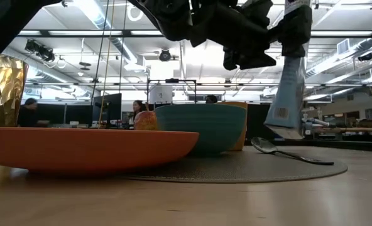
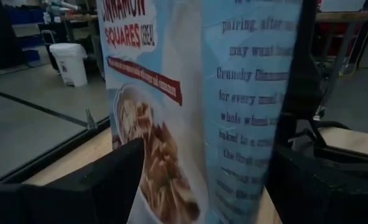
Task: Arrange a breakfast setting
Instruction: Pour the cereal into the green bowl
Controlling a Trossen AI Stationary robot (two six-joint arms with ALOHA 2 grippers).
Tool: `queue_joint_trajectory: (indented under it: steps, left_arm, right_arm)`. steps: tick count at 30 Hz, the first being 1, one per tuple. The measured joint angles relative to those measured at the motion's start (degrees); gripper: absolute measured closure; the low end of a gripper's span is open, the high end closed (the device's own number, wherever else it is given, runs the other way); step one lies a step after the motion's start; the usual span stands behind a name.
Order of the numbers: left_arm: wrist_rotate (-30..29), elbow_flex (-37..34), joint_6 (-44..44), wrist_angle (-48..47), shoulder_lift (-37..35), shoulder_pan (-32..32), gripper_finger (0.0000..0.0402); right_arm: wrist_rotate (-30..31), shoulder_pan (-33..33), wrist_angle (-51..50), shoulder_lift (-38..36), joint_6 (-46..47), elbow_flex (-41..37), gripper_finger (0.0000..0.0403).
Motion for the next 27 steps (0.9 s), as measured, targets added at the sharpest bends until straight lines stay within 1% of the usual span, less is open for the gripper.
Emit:
queue_joint_trajectory:
  steps: [6,11,13,15,17,19,22,27]
  left_arm:
    - [0.0,0.0,1.5,-0.5,0.0,-0.1,0.0088]
    - [-1.0,0.0,1.5,-0.6,0.0,0.3,0.0088]
    - [-1.0,0.0,1.5,-0.6,0.0,0.4,0.0094]
    - [-1.1,0.0,1.5,-0.3,0.0,0.3,0.0108]
    - [-1.0,-0.1,1.3,0.2,0.0,0.1,0.0133]
    - [-0.9,-0.1,1.2,0.9,0.0,-0.2,0.0168]
    - [0.5,-0.1,0.8,1.5,0.0,-0.6,0.0235]
    - [1.9,-0.1,0.7,3.8,0.0,-1.3,0.0341]
  right_arm:
    - [0.2,-0.2,0.7,0.0,0.6,0.0,0.0397]
    - [-1.0,0.2,5.0,0.0,-0.4,0.0,0.0397]
    - [-1.0,0.6,5.0,0.0,-0.6,0.0,0.0397]
    - [-1.1,0.6,4.8,0.0,-1.2,0.0,0.0397]
    - [-1.1,0.6,4.3,0.0,-2.0,0.1,0.0397]
    - [-1.1,0.7,4.3,0.0,-2.7,0.1,0.0395]
    - [-0.9,0.9,4.2,-0.2,-4.4,0.1,0.0386]
    - [1.6,0.9,4.2,-1.1,-10.6,0.1,0.0354]
